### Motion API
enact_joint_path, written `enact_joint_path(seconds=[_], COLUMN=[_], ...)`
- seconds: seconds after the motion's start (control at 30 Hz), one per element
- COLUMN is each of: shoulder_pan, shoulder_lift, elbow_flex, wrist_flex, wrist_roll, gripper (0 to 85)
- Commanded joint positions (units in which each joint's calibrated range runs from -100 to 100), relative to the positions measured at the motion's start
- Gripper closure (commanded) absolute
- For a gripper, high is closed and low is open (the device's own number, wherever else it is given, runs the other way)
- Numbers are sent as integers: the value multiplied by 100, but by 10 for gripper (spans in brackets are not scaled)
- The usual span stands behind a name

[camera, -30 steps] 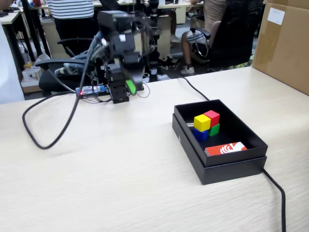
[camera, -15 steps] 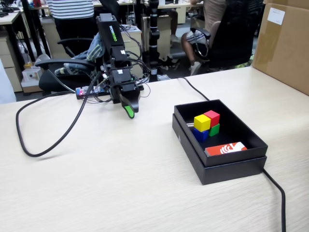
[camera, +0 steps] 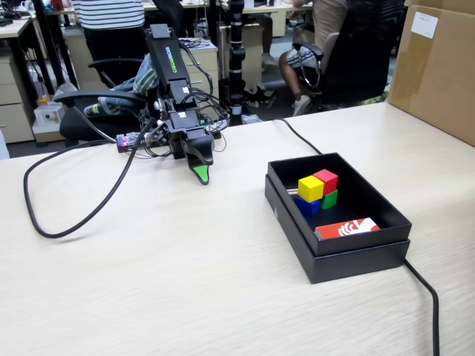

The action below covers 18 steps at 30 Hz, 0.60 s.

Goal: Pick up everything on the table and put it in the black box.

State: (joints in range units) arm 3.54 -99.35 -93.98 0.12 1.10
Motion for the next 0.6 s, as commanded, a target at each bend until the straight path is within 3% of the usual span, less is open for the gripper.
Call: enact_joint_path(seconds=[0.0,0.57], shoulder_pan=[24,20], shoulder_lift=[-53,-53], elbow_flex=[-231,-213], wrist_flex=[-163,-163], wrist_roll=[-147,-151], gripper=[360,354])
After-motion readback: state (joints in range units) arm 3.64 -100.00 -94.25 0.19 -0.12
